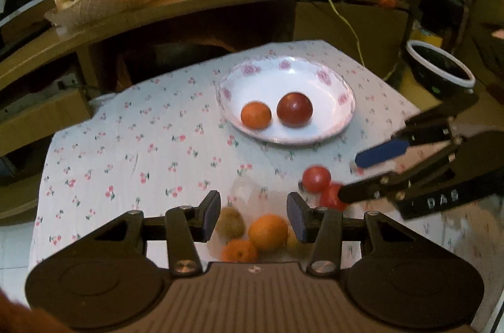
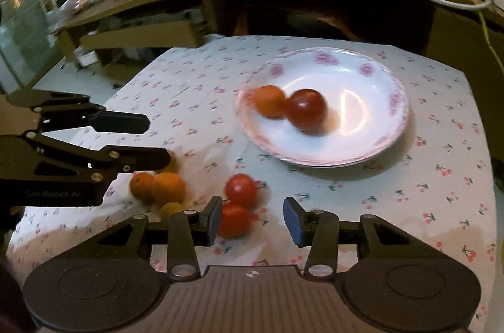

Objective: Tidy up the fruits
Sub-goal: 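Withdraw both tools from the plate back toward the loose fruit, then grasp a tangerine with the left tool while the right tool grasps a small red tomato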

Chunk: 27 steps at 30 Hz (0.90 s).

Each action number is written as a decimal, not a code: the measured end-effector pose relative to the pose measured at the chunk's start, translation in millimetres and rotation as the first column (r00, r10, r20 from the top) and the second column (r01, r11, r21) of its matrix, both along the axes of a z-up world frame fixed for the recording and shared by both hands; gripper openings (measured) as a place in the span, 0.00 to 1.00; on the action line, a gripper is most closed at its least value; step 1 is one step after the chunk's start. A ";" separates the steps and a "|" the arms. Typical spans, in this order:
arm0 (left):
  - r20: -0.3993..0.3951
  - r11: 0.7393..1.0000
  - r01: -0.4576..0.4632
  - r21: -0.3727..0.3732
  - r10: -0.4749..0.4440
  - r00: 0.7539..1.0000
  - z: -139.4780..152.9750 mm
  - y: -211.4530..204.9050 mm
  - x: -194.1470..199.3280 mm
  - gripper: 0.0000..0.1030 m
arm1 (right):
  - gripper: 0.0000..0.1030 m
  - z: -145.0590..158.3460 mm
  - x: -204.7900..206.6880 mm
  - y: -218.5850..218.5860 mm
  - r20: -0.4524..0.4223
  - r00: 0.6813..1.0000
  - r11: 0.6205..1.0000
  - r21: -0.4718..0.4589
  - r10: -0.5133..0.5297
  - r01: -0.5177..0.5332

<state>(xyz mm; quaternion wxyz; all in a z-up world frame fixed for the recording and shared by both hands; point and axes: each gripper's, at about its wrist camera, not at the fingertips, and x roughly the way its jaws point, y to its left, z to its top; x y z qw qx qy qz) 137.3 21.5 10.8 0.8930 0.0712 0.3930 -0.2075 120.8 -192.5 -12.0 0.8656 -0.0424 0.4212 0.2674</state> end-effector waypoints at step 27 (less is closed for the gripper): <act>-0.113 0.995 0.066 0.074 -0.057 0.992 -40.4 6.6 -5.6 0.50 | 0.38 -17.5 0.0 17.2 -0.058 0.997 0.994 -0.092 0.056 -0.061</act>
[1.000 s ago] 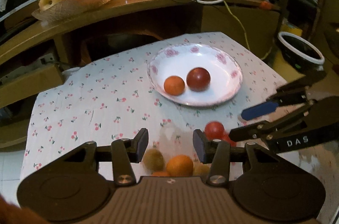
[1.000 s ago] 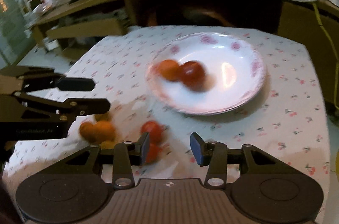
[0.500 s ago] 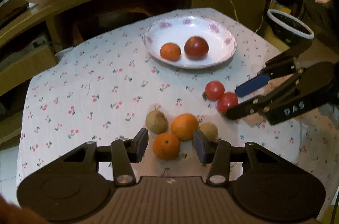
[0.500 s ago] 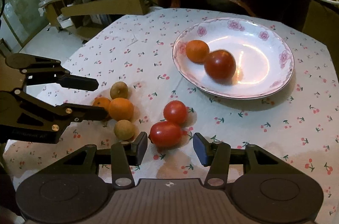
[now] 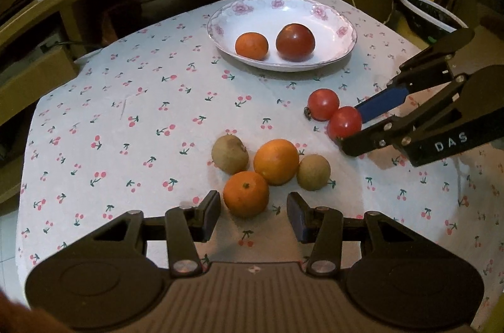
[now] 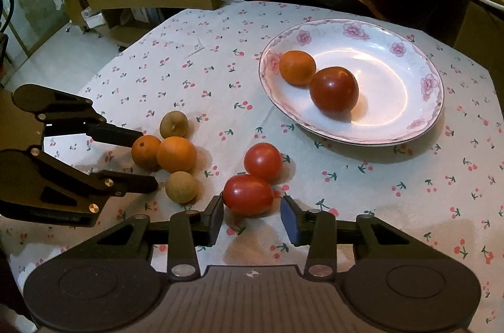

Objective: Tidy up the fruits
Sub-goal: 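Grasp a tangerine with the left tool while the right tool grasps a small red tomato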

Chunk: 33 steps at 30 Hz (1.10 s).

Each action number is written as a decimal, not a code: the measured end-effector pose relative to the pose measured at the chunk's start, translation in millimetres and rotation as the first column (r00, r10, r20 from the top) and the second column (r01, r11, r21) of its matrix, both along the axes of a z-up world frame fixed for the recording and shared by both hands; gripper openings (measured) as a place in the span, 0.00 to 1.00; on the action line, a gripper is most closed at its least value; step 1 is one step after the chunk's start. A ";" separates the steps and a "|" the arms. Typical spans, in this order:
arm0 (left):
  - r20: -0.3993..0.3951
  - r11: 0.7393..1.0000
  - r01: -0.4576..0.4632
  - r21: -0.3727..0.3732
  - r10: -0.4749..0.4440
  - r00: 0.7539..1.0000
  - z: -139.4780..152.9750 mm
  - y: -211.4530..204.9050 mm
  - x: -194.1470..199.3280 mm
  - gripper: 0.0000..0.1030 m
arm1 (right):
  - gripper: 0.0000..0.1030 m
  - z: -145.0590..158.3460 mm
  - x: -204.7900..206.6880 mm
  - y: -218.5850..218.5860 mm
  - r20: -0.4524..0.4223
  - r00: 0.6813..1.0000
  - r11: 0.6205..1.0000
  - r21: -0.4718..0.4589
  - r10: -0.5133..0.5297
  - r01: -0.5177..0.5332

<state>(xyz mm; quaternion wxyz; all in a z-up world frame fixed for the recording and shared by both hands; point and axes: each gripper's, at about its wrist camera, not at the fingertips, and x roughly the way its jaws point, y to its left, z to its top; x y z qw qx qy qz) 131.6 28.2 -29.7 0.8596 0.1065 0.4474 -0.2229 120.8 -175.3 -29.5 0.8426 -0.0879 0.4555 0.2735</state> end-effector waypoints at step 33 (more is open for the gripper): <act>0.033 0.999 0.012 0.044 -0.014 0.999 0.3 -10.3 -2.5 0.40 | 0.31 0.8 -7.8 13.3 0.078 0.996 0.990 -0.143 0.029 -0.018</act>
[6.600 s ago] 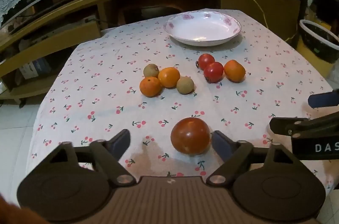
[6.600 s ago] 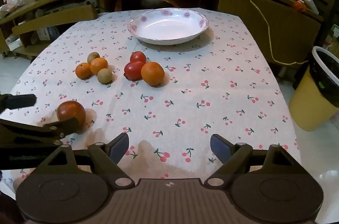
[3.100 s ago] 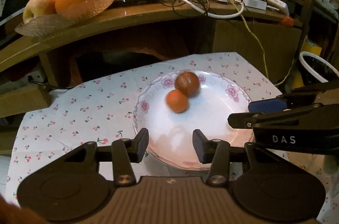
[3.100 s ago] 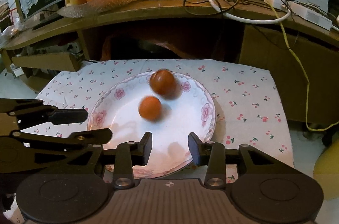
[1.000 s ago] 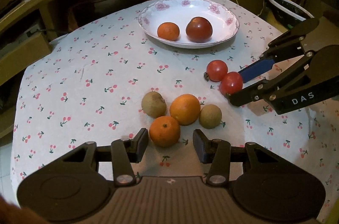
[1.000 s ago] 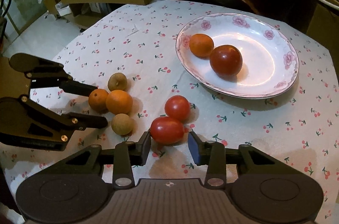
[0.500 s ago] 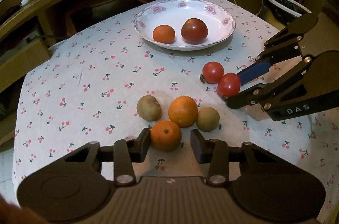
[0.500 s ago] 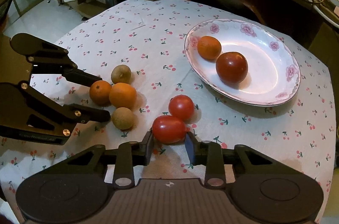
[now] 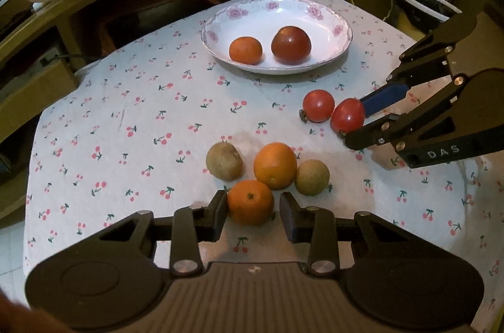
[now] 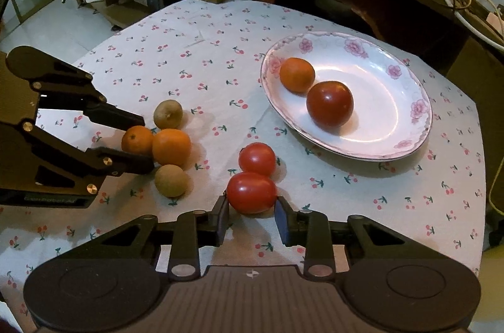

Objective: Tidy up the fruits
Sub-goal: 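Grasp a tangerine with the left tool while the right tool grasps a small red tomato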

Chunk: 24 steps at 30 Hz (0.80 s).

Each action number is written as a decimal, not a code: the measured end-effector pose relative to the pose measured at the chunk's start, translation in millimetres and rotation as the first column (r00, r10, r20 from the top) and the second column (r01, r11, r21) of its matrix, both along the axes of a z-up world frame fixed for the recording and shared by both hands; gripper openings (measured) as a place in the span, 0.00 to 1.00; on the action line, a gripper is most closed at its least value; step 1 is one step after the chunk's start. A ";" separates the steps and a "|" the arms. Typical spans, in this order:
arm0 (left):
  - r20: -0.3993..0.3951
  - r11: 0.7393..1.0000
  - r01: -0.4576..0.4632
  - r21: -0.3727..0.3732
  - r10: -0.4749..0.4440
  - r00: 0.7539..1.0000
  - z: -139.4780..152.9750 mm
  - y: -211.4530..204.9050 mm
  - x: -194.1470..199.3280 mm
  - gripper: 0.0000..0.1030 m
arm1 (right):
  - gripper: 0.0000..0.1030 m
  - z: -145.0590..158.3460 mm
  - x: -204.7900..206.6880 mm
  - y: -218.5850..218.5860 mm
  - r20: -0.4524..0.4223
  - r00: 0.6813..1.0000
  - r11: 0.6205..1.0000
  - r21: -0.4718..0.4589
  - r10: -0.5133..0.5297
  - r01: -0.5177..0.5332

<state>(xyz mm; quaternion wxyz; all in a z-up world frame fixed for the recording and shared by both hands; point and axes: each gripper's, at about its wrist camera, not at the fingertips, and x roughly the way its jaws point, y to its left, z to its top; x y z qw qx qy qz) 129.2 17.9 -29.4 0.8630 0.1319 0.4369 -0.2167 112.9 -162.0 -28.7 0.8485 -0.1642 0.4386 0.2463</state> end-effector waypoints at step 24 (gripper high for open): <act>0.014 0.999 0.004 0.039 -0.005 1.000 2.0 -4.4 -1.0 0.35 | 0.22 -1.1 -5.7 -1.7 -0.001 1.000 1.000 -0.019 0.002 -0.002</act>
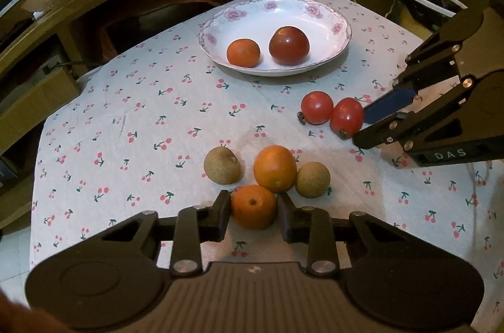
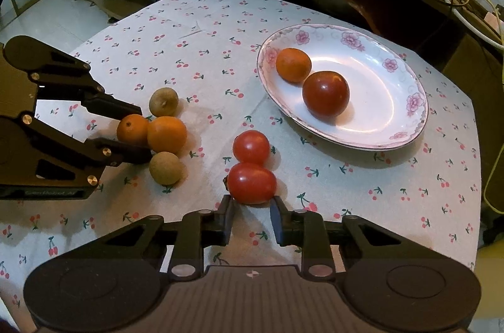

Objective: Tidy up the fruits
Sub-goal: 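Grasp a tangerine with the left tool while the right tool grasps a small red tomato, then lift the tangerine with the left tool while the right tool lifts the tomato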

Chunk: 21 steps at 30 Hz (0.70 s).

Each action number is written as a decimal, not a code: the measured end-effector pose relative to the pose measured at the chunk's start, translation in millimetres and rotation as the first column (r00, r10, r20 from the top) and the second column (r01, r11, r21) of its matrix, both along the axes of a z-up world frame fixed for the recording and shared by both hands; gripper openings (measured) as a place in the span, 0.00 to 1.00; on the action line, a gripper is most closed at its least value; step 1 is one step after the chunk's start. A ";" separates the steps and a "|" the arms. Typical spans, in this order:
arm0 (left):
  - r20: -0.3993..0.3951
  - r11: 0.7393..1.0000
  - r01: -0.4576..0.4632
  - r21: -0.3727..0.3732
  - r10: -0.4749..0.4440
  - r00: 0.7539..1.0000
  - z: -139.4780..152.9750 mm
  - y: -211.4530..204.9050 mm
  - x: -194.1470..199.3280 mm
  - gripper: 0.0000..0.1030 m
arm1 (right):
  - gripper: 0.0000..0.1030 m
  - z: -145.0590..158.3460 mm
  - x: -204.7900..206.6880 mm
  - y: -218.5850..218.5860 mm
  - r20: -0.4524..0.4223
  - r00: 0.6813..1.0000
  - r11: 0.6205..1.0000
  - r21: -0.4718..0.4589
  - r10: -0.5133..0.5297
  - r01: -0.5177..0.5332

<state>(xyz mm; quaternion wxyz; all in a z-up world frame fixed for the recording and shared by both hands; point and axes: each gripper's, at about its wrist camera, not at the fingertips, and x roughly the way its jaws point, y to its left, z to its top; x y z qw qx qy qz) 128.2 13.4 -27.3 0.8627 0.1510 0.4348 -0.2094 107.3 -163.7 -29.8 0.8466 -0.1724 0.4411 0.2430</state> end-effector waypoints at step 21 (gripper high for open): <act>0.005 1.000 0.001 -0.013 0.000 1.000 -0.6 5.2 -3.8 0.37 | 0.33 -0.6 -7.4 -15.6 -0.032 0.998 0.994 0.104 0.047 -0.043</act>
